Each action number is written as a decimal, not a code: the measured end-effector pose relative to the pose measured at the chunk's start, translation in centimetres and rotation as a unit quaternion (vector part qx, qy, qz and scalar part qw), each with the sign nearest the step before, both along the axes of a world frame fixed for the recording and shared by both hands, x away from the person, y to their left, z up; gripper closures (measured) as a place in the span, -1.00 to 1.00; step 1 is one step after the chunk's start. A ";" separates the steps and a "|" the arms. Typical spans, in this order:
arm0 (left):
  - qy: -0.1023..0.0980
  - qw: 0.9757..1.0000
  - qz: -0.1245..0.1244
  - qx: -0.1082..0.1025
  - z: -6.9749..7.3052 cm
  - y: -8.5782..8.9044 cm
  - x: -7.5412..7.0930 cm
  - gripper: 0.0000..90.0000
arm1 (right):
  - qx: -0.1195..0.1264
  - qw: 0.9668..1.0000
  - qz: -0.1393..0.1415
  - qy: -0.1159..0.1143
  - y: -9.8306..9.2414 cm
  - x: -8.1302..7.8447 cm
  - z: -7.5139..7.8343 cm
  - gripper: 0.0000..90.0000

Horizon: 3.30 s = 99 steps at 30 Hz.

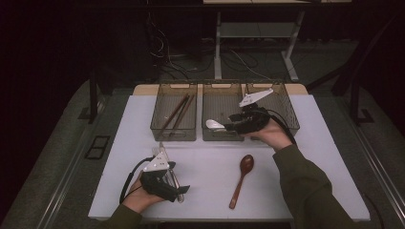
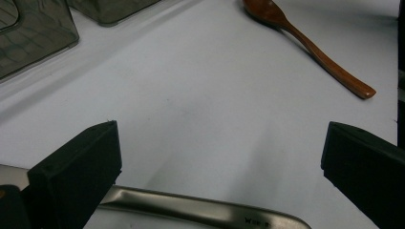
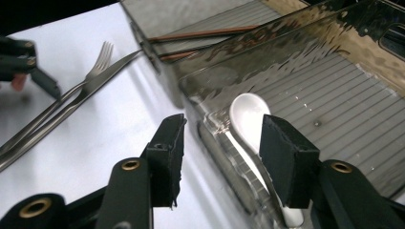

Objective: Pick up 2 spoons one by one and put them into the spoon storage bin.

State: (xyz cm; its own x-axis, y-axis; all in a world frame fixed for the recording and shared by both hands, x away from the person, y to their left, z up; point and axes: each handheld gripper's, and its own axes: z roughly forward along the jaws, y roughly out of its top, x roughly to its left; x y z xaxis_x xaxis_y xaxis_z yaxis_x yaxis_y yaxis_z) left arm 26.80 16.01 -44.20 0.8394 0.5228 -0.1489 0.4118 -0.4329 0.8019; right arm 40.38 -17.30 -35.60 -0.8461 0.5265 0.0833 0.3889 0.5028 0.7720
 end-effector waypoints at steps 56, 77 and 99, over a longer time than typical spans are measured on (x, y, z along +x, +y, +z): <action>0.001 1.000 -0.001 0.000 -0.1 0.0 -0.1 -1.00 | -0.102 0.993 -0.005 0.055 -2.2 -4.4 -7.7 0.99; 0.000 1.000 -0.001 -0.001 0.0 0.0 -0.2 -1.00 | -0.120 0.991 -0.009 0.062 -3.5 -5.1 -7.9 0.99; 0.000 1.000 -0.002 0.002 0.0 0.0 -0.2 -1.00 | -0.132 0.989 0.005 0.072 -6.3 -8.5 -7.9 0.99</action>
